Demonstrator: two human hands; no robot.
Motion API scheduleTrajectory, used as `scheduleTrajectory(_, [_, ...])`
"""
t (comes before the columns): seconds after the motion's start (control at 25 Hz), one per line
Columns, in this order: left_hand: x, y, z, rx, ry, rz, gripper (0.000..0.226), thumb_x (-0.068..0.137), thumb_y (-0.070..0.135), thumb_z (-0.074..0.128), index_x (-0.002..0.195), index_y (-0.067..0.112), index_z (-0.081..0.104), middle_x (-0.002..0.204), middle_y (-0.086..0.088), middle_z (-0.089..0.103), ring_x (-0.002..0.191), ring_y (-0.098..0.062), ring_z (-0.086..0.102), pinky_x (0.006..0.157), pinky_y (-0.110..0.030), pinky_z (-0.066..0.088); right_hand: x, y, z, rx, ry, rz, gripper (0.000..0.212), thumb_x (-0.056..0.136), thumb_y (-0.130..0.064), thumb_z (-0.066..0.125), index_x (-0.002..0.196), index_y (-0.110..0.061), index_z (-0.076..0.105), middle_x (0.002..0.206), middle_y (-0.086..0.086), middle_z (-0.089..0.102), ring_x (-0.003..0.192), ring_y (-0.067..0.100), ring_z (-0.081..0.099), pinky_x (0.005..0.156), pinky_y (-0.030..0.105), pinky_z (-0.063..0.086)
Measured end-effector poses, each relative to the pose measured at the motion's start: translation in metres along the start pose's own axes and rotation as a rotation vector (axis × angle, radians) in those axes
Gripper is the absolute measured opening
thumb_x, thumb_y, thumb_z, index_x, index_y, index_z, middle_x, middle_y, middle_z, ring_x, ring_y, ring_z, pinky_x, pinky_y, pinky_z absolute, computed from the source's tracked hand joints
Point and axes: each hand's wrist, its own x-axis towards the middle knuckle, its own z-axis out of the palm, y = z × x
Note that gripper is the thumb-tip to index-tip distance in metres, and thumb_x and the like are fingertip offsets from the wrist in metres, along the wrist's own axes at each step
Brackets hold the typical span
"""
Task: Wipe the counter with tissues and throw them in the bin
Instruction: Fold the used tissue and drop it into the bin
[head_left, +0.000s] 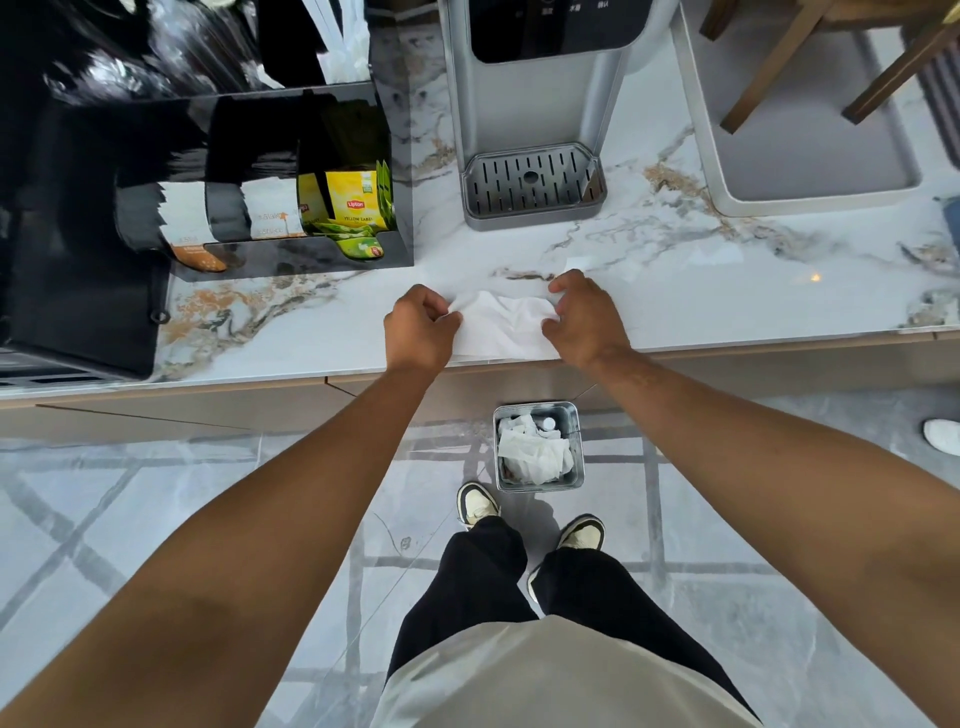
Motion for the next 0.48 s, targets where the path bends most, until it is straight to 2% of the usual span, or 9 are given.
scheduleTrajectory(0.12, [-0.013, 0.001, -0.003, -0.215, -0.01, -0.135, 0.024, 0.082, 0.012, 0.08, 0.078, 0.022, 0.058, 0.08, 0.003, 0.06, 0.075, -0.015, 0.058, 0.07, -0.026, 0.049, -0.012, 0.008, -0.002, 0.009, -0.021, 0.028, 0.045, 0.084, -0.015, 0.067, 0.126, -0.011, 0.051, 0.121, 0.013, 0.058, 0.116, 0.031, 0.052, 0.098, 0.039, 0.046])
scheduleTrajectory(0.24, [-0.034, -0.003, 0.002, -0.243, -0.019, -0.206, 0.021, 0.081, 0.012, 0.081, 0.08, 0.021, 0.062, 0.081, 0.004, 0.061, 0.076, -0.015, 0.059, 0.065, -0.024, 0.048, -0.028, 0.017, -0.003, -0.04, 0.023, 0.082, 0.046, 0.084, -0.022, 0.069, 0.122, -0.008, 0.049, 0.122, 0.014, 0.054, 0.113, 0.034, 0.052, 0.092, 0.04, 0.048])
scheduleTrajectory(0.32, [-0.048, -0.009, 0.008, -0.292, -0.009, -0.266, 0.014, 0.083, 0.01, 0.08, 0.084, 0.015, 0.067, 0.081, 0.0, 0.065, 0.076, -0.019, 0.06, 0.069, -0.028, 0.052, -0.038, 0.023, -0.001, -0.048, 0.065, 0.165, 0.05, 0.084, -0.029, 0.07, 0.12, -0.005, 0.046, 0.121, 0.016, 0.052, 0.109, 0.037, 0.055, 0.086, 0.039, 0.048])
scheduleTrajectory(0.4, [-0.066, -0.01, 0.017, -0.368, 0.0, -0.326, 0.011, 0.084, 0.007, 0.078, 0.086, 0.012, 0.069, 0.084, -0.005, 0.066, 0.078, -0.023, 0.06, 0.077, -0.036, 0.055, -0.046, 0.029, -0.001, 0.072, 0.059, 0.272, 0.052, 0.086, -0.032, 0.07, 0.121, -0.005, 0.043, 0.125, 0.016, 0.048, 0.106, 0.036, 0.058, 0.078, 0.035, 0.045])
scheduleTrajectory(0.48, [-0.085, -0.012, 0.026, -0.39, 0.01, -0.338, 0.013, 0.085, 0.004, 0.076, 0.082, 0.014, 0.069, 0.086, -0.008, 0.066, 0.081, -0.023, 0.06, 0.082, -0.04, 0.056, -0.051, 0.035, -0.003, 0.232, 0.028, 0.288, 0.049, 0.086, -0.027, 0.07, 0.121, -0.005, 0.045, 0.128, 0.015, 0.045, 0.106, 0.03, 0.058, 0.077, 0.028, 0.041])
